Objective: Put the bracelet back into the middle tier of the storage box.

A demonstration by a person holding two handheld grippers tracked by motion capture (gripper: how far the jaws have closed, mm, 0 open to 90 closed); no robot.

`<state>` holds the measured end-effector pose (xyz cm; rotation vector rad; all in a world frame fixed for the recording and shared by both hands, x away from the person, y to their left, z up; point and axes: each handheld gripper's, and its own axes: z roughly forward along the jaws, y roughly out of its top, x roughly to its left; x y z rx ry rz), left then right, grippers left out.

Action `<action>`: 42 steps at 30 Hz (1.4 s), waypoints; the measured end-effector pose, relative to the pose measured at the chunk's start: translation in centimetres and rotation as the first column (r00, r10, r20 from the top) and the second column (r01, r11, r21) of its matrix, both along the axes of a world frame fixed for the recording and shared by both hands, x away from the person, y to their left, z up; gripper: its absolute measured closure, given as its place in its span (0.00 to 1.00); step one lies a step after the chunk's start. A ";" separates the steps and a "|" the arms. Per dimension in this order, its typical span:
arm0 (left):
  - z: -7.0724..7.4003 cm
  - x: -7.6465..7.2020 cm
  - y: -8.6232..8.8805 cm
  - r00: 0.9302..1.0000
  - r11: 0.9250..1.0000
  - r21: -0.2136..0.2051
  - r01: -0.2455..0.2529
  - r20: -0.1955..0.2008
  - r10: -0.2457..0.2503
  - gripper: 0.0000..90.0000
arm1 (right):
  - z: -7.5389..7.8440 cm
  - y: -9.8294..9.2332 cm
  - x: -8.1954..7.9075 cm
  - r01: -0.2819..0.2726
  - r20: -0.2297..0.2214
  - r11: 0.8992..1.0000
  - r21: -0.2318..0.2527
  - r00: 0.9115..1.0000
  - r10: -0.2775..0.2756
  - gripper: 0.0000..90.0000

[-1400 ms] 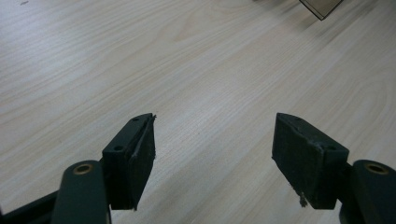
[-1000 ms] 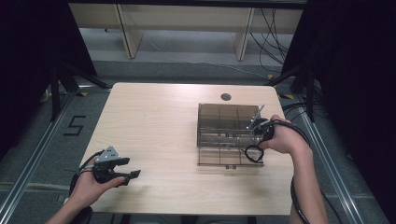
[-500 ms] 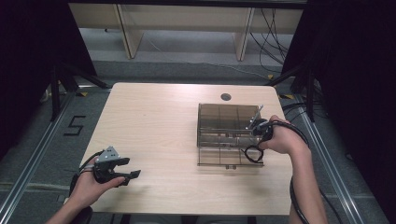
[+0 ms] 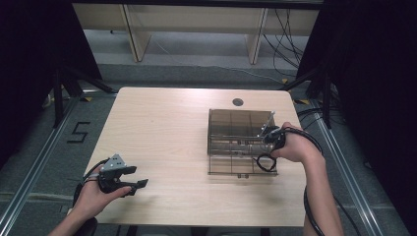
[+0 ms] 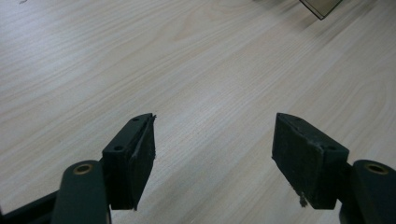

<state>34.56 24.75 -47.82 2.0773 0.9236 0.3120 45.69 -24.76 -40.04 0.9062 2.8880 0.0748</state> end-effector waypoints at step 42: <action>0.0 0.0 0.0 1.000 1.000 0.002 0.002 -0.001 -0.002 0.33 | -1.3 0.6 0.4 -0.010 -0.015 1.000 -0.014 1.000 0.010 0.94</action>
